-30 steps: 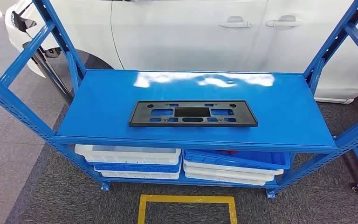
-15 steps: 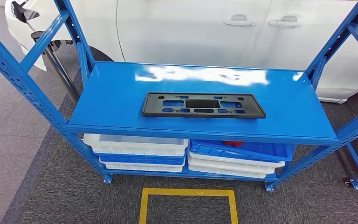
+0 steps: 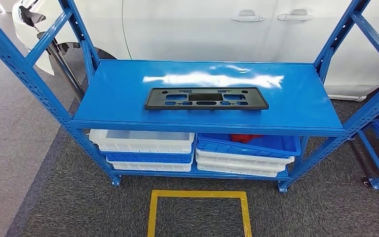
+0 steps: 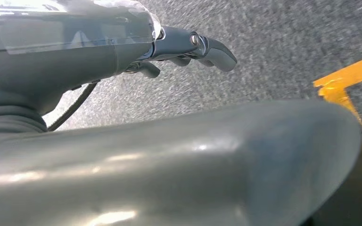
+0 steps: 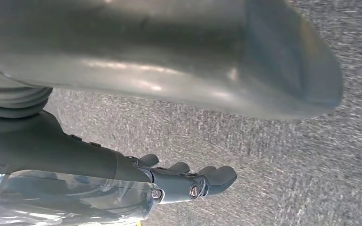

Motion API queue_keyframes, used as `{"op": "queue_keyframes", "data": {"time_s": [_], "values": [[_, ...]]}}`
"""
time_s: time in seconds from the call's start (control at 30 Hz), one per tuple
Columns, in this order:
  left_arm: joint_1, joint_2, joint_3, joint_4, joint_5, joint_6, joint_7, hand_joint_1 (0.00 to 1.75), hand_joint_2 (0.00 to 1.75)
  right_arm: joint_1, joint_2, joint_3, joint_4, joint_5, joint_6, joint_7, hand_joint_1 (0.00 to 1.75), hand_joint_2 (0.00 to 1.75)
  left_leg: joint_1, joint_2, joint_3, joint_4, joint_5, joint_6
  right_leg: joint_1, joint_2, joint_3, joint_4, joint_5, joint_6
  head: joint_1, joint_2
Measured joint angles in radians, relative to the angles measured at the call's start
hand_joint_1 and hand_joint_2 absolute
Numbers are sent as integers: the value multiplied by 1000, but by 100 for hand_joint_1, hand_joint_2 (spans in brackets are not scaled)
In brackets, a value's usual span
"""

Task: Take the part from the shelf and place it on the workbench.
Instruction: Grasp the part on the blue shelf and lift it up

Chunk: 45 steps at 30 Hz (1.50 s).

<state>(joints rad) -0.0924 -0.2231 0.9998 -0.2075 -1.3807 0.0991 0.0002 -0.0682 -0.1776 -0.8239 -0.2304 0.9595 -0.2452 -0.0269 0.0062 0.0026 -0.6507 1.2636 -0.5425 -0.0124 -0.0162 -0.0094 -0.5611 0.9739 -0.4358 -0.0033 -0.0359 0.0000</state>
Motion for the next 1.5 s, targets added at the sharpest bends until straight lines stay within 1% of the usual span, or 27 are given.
{"op": "queue_keyframes", "data": {"time_s": [0.03, 0.1, 0.17, 0.27, 0.33, 0.4, 0.43, 0.47, 0.5, 0.57, 0.63, 0.7, 0.8, 0.83, 0.9, 0.93, 0.97, 1.0, 1.03, 1.1, 1.17, 1.23, 1.3, 1.33, 1.43, 1.47, 1.5], "values": [[0, 0, 0, 0, 0, 1, 0, 0, 0, 0, 0, 0, 0, 0, 0, 0, 0, 0, 2, 0, 45, -54, 27, 0, -1, 0, -10, 3, 7, 3, 0, 0], [-3, 0, 0, 0, 0, 3, -2, 0, 0, 0, 0, 0, 0, 2, 0, 0, 0, 0, 2, 0, 150, -204, 41, 7, 0, 0, -23, 9, 17, 13, 0, 0], [-5, 0, 0, 0, 0, 4, -3, 0, 0, -1, 0, -1, 0, 4, 0, 0, 0, 0, -2, -1, 195, -284, 25, 18, 2, 0, -27, 13, 26, 25, 0, 0], [-2, 0, 0, 0, 0, 5, -3, 0, 0, 0, 0, -6, 0, 9, -4, -4, 0, 0, -3, 0, 188, -296, 35, 42, -2, 0, -34, 22, 27, 45, 0, 0], [-1, 0, 0, 0, -1, 5, -4, 0, 0, 1, -1, -12, 0, 12, -12, -8, 0, 0, -3, 3, 179, -301, 49, 56, -7, 3, -67, 96, -28, 53, 0, 0], [1, 0, 0, 0, -1, 5, -4, 0, 0, 2, -6, -19, 0, 13, -26, -18, 0, 0, -7, 5, 165, -300, 57, 62, -7, 4, -125, 238, -108, 59, 0, 0], [2, 0, 0, 0, -1, 5, -3, 0, 0, 3, -10, -23, 0, 13, -34, -27, 0, 0, -10, 6, 160, -298, 60, 63, -7, 5, -144, 293, -130, 61, 0, 0], [4, 0, 0, 0, -1, 5, -3, 0, 0, 4, -15, -27, 0, 13, -43, -39, 0, 0, -11, 6, 156, -297, 62, 63, -7, 5, -144, 312, -133, 61, 0, 0], [5, 0, 0, 0, -2, 5, -3, 0, 0, 4, -22, -31, -1, 13, -52, -51, 0, 0, -12, 6, 155, -294, 63, 63, -7, 5, -124, 289, -116, 60, 0, 0], [5, 0, 0, 0, -3, 5, -3, 0, 0, 1, -44, -39, -5, 16, -67, -73, 0, 0, -14, 6, 154, -289, 62, 60, -6, 5, -38, 147, -60, 53, 0, 0], [4, 0, 0, 0, -5, 4, -3, 0, 0, -7, -74, -48, -12, 19, -77, -95, 0, 0, -17, 6, 149, -280, 60, 53, 0, 5, 20, 37, -29, 41, 0, 0], [3, 0, 0, 0, -9, 3, -3, 0, 0, -15, -106, -58, -20, 24, -87, -116, 0, 0, -20, 6, 144, -277, 61, 45, 5, 5, 23, 20, -28, 30, 0, 0], [3, 1, 0, 0, -11, 3, -7, 0, 0, -32, -149, -69, -36, 36, -104, -152, 0, 0, -22, 4, 130, -247, 38, 29, -5, 4, 22, 11, -20, 14, 0, 0], [2, 2, 0, 0, -11, 3, -9, 0, 0, -40, -162, -71, -43, 41, -110, -166, 0, 0, -21, 3, 109, -201, 10, 24, -8, 3, 21, 7, -18, 9, 0, 0], [3, 2, 0, 0, -11, 3, -13, 0, 0, -57, -191, -73, -61, 50, -122, -194, 0, 0, -14, 2, 42, -61, -57, 15, -7, 3, 18, 8, -16, 5, 0, 0], [4, 3, 0, 0, -10, 3, -14, 0, 0, -66, -205, -74, -71, 54, -128, -206, 0, 0, -11, 2, 11, 2, -78, 12, -7, 3, 16, 9, -16, 5, 0, 0], [5, 3, 0, 0, -10, 3, -14, 0, 0, -76, -217, -74, -82, 58, -133, -217, 0, 0, -8, 2, -5, 32, -78, 10, -6, 3, 15, 10, -16, 5, 0, 0], [6, 3, 0, 0, -9, 3, -15, 0, 0, -86, -226, -73, -94, 62, -137, -228, 0, 0, -6, 2, 0, 19, -58, 10, -6, 3, 15, 11, -16, 5, 0, 0], [6, 4, 0, 0, -7, 3, -15, 0, 0, -96, -235, -72, -108, 65, -140, -236, 0, 0, -5, 2, 23, -33, -22, 11, -6, 4, 16, 13, -16, 7, 0, 0], [4, 4, 0, 0, -4, 2, -16, 0, 0, -116, -247, -67, -141, 71, -142, -253, 0, 0, -6, 3, 88, -180, 49, 21, -5, 4, 17, 18, -18, 13, 0, 0], [3, 4, 0, 0, -1, 1, -16, 0, 0, -136, -256, -54, -184, 76, -140, -264, 0, 0, -10, 3, 116, -255, 71, 31, -2, 5, 11, 22, -17, 25, 0, 0], [3, 4, 0, 0, 0, 0, -15, 0, 0, -157, -261, -33, -231, 85, -138, -267, 0, 0, -13, 3, 112, -263, 73, 42, -4, 5, 7, 20, -13, 39, 0, 0], [3, 3, 0, 0, 0, -1, -15, 0, 0, -176, -266, -5, -280, 96, -137, -268, 0, 0, -11, 3, 114, -274, 83, 56, -8, 5, -3, 38, -27, 50, 0, 0], [2, 3, 0, 0, 0, -1, -15, 0, 0, -185, -268, 9, -306, 101, -133, -269, 0, 0, -10, 3, 115, -279, 88, 61, -9, 5, -18, 73, -49, 54, 0, 0], [2, 3, 0, 0, 1, -3, -17, 0, 0, -195, -265, 58, -403, 108, -107, -271, 0, 0, -12, 3, 111, -280, 92, 66, -10, 5, -108, 269, -142, 63, 0, 0], [3, 3, 0, 0, 1, -4, -18, 0, 0, -194, -261, 76, -441, 110, -93, -269, 0, 0, -12, 3, 110, -278, 92, 66, -10, 5, -127, 309, -150, 64, 0, 0], [3, 3, 0, 0, 1, -4, -20, 0, 0, -192, -258, 96, -480, 112, -78, -266, 0, 0, -13, 2, 110, -276, 91, 66, -10, 5, -127, 309, -136, 64, 0, 0]]}}
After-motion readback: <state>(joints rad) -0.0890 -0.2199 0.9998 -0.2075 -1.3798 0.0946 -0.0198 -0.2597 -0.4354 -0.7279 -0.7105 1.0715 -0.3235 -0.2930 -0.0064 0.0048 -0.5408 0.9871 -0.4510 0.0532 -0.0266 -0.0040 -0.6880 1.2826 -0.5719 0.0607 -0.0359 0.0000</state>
